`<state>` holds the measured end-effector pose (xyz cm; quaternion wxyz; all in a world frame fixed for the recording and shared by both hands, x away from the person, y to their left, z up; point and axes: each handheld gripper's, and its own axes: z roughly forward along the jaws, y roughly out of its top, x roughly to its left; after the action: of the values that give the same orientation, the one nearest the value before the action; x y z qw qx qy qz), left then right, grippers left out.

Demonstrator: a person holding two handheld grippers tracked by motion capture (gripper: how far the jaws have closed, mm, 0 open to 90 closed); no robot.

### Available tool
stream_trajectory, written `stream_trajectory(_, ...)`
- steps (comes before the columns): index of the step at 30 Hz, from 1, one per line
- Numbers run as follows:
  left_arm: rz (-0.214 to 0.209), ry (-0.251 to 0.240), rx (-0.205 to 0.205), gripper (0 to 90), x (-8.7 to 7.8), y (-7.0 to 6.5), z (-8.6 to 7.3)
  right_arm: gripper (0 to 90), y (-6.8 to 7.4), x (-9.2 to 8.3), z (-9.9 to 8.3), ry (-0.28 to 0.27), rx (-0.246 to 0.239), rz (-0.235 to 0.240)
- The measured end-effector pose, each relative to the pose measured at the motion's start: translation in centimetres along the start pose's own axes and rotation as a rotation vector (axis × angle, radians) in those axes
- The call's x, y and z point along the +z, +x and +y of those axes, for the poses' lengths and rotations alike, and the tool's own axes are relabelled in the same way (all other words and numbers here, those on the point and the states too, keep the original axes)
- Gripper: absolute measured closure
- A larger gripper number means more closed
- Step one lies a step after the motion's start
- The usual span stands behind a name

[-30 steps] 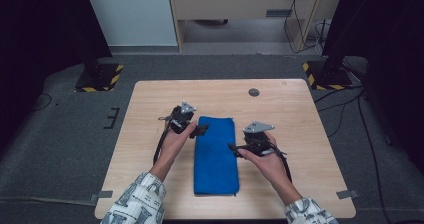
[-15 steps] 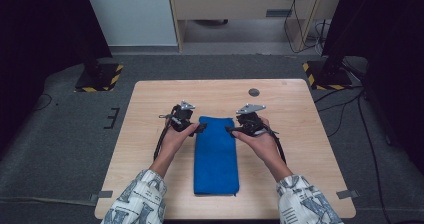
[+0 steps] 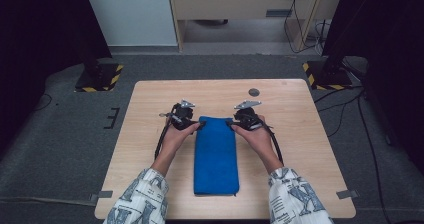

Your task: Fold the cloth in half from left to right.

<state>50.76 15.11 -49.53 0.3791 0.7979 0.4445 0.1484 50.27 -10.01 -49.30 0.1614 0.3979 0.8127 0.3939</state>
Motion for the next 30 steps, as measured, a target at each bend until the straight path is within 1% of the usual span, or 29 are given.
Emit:
stream_trajectory(4,0.000,-0.007,-0.001,30.4,0.0,0.1,0.1,51.0,-0.1,0.3,0.2,0.008,0.003,-0.002)
stream_trajectory(6,-0.003,-0.002,-0.004,30.6,0.1,0.3,0.0,50.3,-0.2,0.4,0.2,0.008,0.006,-0.009)
stream_trajectory(9,-0.005,0.006,-0.003,30.7,0.2,0.6,-0.1,48.6,-0.4,0.7,0.3,0.011,0.014,-0.015)
stream_trajectory(12,-0.003,0.002,-0.010,31.7,0.2,0.8,-0.1,48.2,-0.5,0.9,0.2,0.018,0.029,-0.018)
stream_trajectory(13,-0.003,0.003,-0.010,32.3,0.2,0.8,-0.2,48.2,-0.6,1.0,0.2,0.023,0.028,-0.021)
stream_trajectory(15,-0.004,0.007,-0.009,32.6,0.3,0.8,-0.2,47.6,-0.5,1.0,0.2,0.042,0.015,-0.046)
stream_trajectory(16,-0.001,0.009,-0.007,33.2,0.3,0.9,-0.2,47.8,-0.4,1.0,0.2,0.049,0.013,-0.051)
stream_trajectory(18,0.001,0.006,-0.012,33.7,0.4,0.9,-0.2,48.9,-0.3,0.9,0.3,0.053,0.010,-0.049)
stream_trajectory(20,0.003,0.010,-0.008,34.2,0.5,0.8,-0.2,50.2,-0.1,0.9,0.3,0.051,0.002,-0.052)
stream_trajectory(25,0.020,0.017,0.017,35.5,0.9,0.6,-0.3,51.1,-0.4,1.2,0.2,0.055,0.027,-0.058)
stream_trajectory(28,0.036,0.015,0.011,36.6,1.5,0.8,-0.5,50.1,-0.9,1.9,0.2,0.056,0.056,-0.056)
stream_trajectory(30,0.038,0.028,0.014,37.1,1.9,1.0,-0.7,50.4,-1.1,2.5,0.1,0.068,0.063,-0.057)
